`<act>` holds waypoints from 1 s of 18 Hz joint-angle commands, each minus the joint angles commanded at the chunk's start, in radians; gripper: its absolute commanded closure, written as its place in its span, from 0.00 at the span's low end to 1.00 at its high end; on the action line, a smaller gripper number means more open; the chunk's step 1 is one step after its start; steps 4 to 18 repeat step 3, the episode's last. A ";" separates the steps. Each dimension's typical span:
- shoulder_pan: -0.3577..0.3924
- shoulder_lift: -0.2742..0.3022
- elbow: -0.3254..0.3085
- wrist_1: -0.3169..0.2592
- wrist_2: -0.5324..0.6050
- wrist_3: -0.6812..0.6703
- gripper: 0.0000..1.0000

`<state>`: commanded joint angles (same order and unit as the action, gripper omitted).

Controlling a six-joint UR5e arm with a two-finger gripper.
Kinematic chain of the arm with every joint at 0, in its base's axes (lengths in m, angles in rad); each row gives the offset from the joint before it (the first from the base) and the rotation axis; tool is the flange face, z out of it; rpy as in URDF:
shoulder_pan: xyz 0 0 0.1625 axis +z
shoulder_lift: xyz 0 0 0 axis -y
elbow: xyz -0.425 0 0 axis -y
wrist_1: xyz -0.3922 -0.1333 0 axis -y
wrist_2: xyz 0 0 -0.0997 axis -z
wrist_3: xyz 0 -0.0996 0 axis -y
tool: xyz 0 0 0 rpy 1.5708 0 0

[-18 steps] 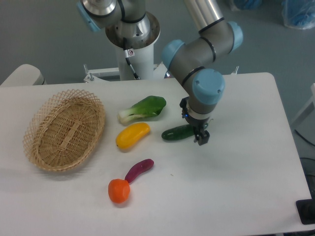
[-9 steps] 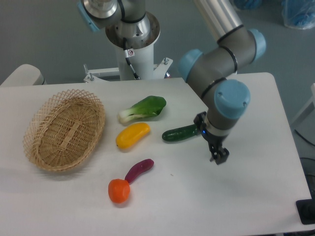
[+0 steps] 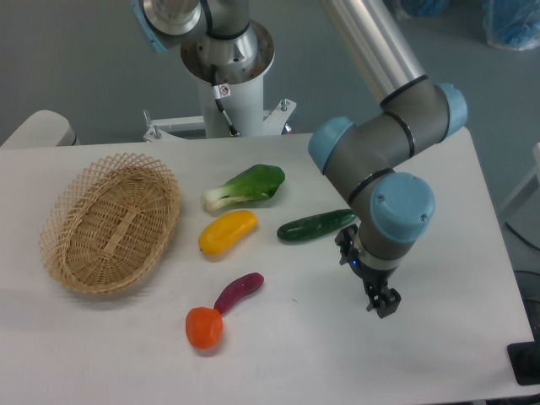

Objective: Place the cucumber on the table
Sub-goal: 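Lift the open gripper away from the cucumber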

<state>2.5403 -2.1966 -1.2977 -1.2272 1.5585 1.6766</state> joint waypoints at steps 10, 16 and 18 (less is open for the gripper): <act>-0.012 -0.006 0.003 0.000 0.005 -0.014 0.00; -0.012 -0.006 0.003 0.000 0.005 -0.014 0.00; -0.012 -0.006 0.003 0.000 0.005 -0.014 0.00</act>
